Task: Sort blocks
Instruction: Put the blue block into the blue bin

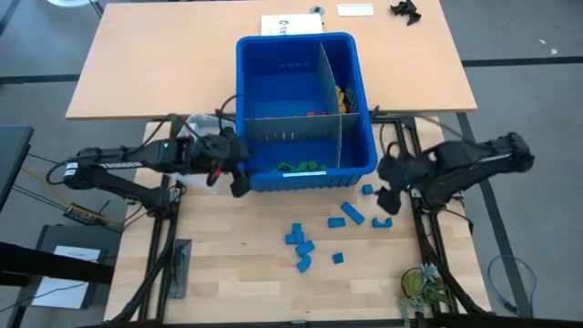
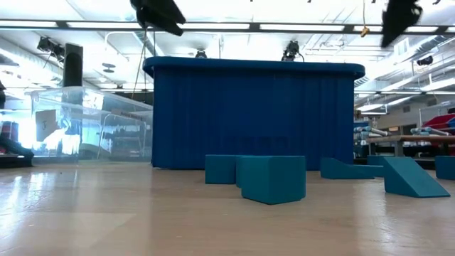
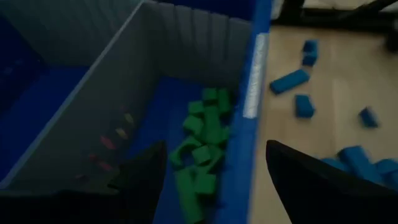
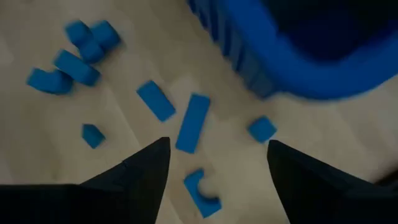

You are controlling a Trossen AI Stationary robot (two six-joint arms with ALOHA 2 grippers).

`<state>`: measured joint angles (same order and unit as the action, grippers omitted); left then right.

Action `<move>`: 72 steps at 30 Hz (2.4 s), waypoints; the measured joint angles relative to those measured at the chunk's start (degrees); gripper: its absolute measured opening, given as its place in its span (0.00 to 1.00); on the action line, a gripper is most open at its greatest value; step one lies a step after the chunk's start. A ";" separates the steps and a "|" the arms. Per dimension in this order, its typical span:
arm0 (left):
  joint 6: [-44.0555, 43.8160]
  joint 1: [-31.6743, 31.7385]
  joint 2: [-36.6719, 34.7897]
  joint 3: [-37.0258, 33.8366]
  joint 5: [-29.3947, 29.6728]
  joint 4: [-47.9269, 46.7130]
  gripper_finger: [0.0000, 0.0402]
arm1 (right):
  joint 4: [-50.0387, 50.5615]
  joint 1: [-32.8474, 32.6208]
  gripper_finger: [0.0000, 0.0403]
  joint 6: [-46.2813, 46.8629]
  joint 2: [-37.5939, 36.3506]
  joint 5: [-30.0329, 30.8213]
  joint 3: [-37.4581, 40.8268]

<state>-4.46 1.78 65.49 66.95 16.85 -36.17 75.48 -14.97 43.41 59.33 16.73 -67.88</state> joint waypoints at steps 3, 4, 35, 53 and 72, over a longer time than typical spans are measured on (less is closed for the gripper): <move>-1.44 -1.87 -1.71 -1.83 0.53 0.49 0.71 | -2.40 -2.10 0.71 6.63 0.00 0.92 6.61; -1.75 -2.22 -2.05 -2.05 1.25 1.31 0.71 | -3.37 -2.41 0.71 9.76 0.02 1.94 9.11; -1.80 -3.32 -2.64 -2.53 4.47 2.06 0.71 | -42.89 3.46 0.51 36.26 13.56 17.72 43.28; -3.13 -3.32 -2.60 -2.51 4.54 2.04 0.71 | -13.82 -4.17 0.31 21.72 5.02 1.82 21.67; -3.29 -3.30 -2.60 -2.51 5.91 4.03 0.71 | -14.03 3.46 0.32 3.62 4.47 28.58 0.17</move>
<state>-7.75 -1.52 62.89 64.45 22.76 -32.14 61.45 -11.51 47.03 63.80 45.31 -67.72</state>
